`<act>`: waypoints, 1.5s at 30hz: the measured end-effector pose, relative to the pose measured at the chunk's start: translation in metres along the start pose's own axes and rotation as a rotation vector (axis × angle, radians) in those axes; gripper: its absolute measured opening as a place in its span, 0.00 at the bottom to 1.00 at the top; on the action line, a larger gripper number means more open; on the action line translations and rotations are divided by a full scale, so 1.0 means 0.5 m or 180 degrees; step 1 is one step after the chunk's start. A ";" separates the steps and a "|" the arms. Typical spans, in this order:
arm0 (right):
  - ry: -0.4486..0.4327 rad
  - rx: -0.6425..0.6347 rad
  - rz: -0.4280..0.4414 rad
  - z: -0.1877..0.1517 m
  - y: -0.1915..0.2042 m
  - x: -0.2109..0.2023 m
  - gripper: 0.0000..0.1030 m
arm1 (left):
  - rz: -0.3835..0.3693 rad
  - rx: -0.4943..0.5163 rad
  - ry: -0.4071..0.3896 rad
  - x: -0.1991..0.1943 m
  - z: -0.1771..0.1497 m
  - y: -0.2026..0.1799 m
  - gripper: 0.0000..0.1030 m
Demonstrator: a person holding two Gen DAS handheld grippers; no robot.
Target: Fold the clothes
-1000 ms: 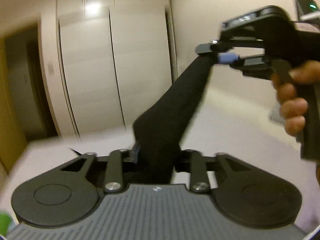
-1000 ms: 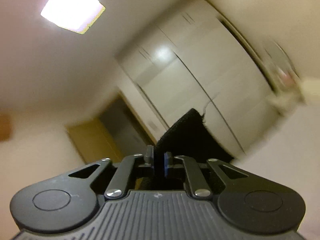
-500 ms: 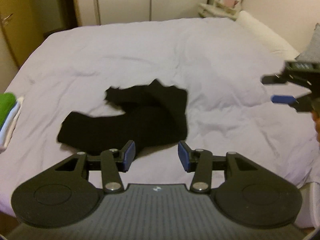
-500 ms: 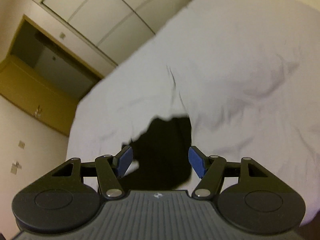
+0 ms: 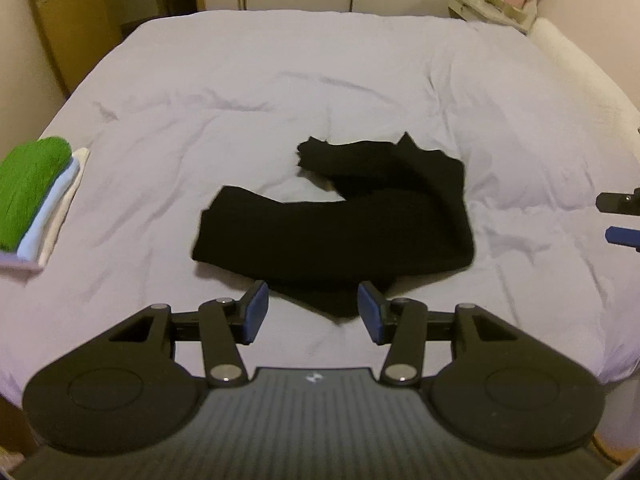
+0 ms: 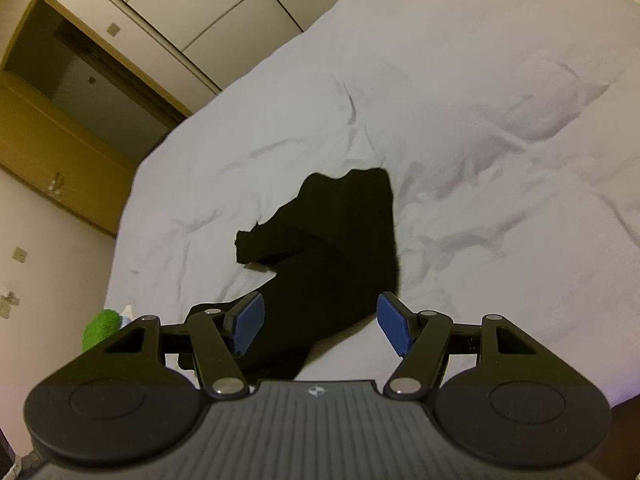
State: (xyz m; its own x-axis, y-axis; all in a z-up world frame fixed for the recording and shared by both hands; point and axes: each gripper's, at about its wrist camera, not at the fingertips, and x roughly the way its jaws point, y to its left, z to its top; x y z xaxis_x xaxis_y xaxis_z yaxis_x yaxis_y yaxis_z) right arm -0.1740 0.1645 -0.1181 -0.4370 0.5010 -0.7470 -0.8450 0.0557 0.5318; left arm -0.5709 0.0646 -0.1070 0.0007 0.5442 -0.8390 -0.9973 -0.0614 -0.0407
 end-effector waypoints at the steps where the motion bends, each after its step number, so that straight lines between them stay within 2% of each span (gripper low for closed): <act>1: 0.0008 0.0012 -0.0020 -0.009 0.018 0.015 0.64 | -0.0026 0.0036 0.0017 0.012 0.011 0.025 0.43; 7: 0.0094 0.0109 -0.0211 -0.064 0.117 0.112 0.64 | -0.0173 0.0245 0.0188 0.080 0.066 0.141 0.43; 13: 0.0234 0.0113 -0.0382 -0.119 0.176 0.179 0.64 | -0.0296 0.0304 0.0325 0.135 0.090 0.205 0.43; 21: 0.0498 -0.0116 -0.0645 -0.143 0.219 0.262 0.64 | -0.0327 0.0301 0.0492 0.193 0.091 0.242 0.43; 28: 0.0646 -0.0228 -0.0699 -0.155 0.245 0.307 0.64 | -0.0349 0.0304 0.0608 0.232 0.087 0.270 0.43; 41: 0.1025 -0.1412 -0.0636 -0.256 0.356 0.485 0.64 | -0.0491 0.0093 0.0938 0.370 0.033 0.394 0.43; 45: 0.1215 -0.1927 -0.0616 -0.314 0.385 0.549 0.64 | -0.0491 0.0072 0.1037 0.411 0.015 0.415 0.43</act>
State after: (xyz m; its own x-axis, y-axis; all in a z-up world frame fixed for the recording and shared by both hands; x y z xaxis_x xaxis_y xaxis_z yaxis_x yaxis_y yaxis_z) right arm -0.5052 0.1771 -0.2835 -0.2463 0.1892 -0.9505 -0.8916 -0.4288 0.1457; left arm -0.7780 0.1700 -0.2838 0.1710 0.2501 -0.9530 -0.9850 0.0210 -0.1713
